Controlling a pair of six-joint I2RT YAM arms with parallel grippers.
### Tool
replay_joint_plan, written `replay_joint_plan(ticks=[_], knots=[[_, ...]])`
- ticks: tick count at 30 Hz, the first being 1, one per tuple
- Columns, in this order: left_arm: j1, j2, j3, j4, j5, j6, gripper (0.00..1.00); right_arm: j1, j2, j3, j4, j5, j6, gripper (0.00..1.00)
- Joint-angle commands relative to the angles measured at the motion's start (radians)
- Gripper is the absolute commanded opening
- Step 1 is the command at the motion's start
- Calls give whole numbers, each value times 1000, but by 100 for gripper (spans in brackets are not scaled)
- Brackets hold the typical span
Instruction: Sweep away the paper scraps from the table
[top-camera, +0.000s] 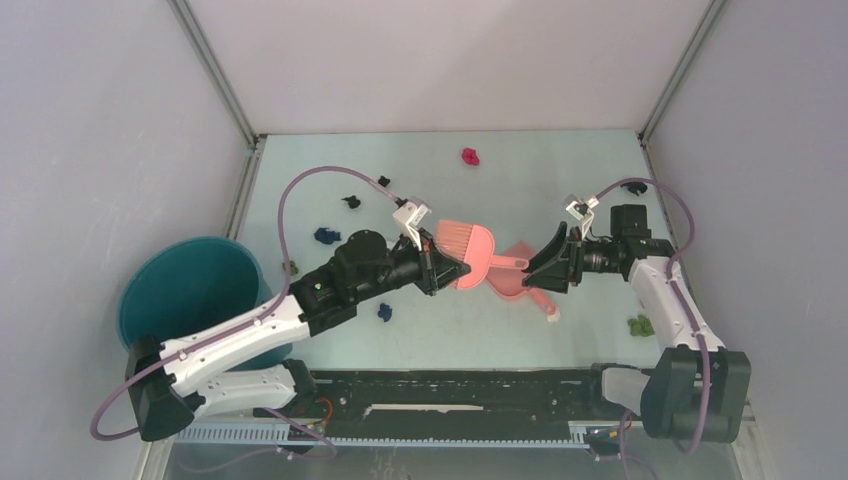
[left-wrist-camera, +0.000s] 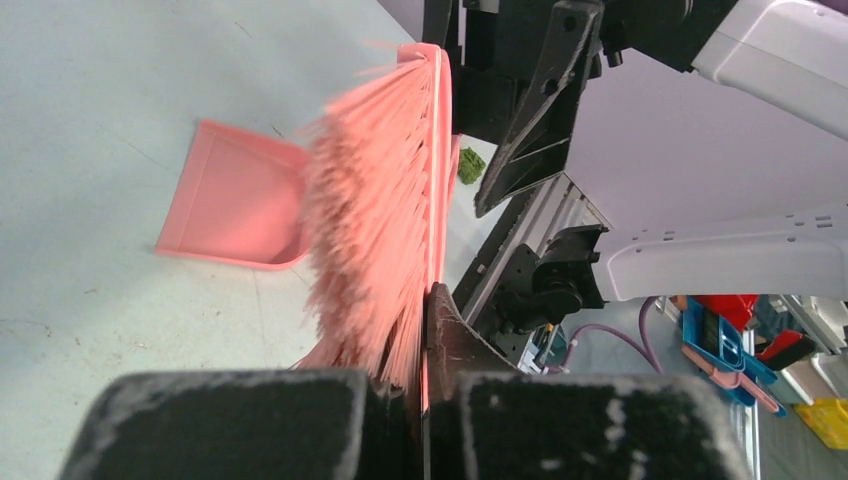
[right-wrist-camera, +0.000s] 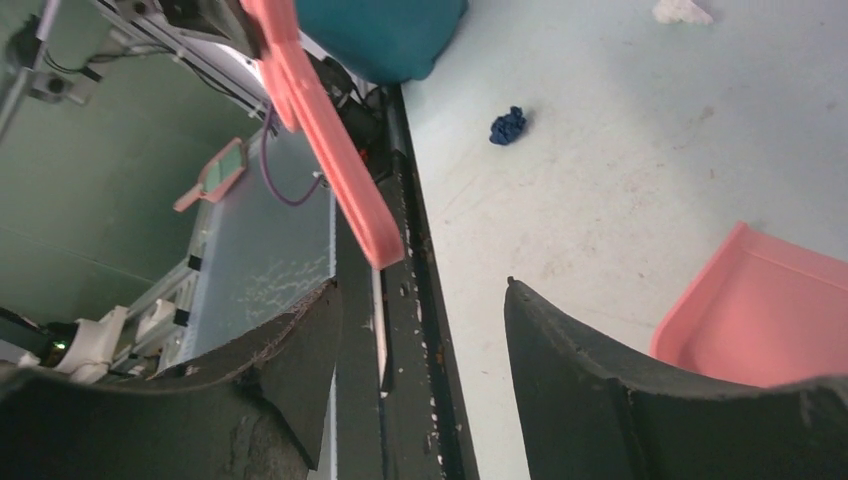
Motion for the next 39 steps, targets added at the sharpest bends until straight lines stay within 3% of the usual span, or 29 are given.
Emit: replay_joint_plan(ticks=[1,5,17,22,26,39], knots=[[12,-47,-59,120,-37,-81,0,-31,21,31,-2,-184,48,68],[21,-55,-103,191,-56,-144,0,-64,65,23,80,-258,185,67],[21,52,-144,367,29,-279,0,-58,50,25,76,-256,217,64],[21,100,-137,396,35,-304,0,-58,52,33,72,-256,227,59],[21,128,-136,401,21,-309,0,-45,49,34,73,-257,227,49],[21,166,-138,410,4,-331,0,-41,43,38,80,-256,234,39]])
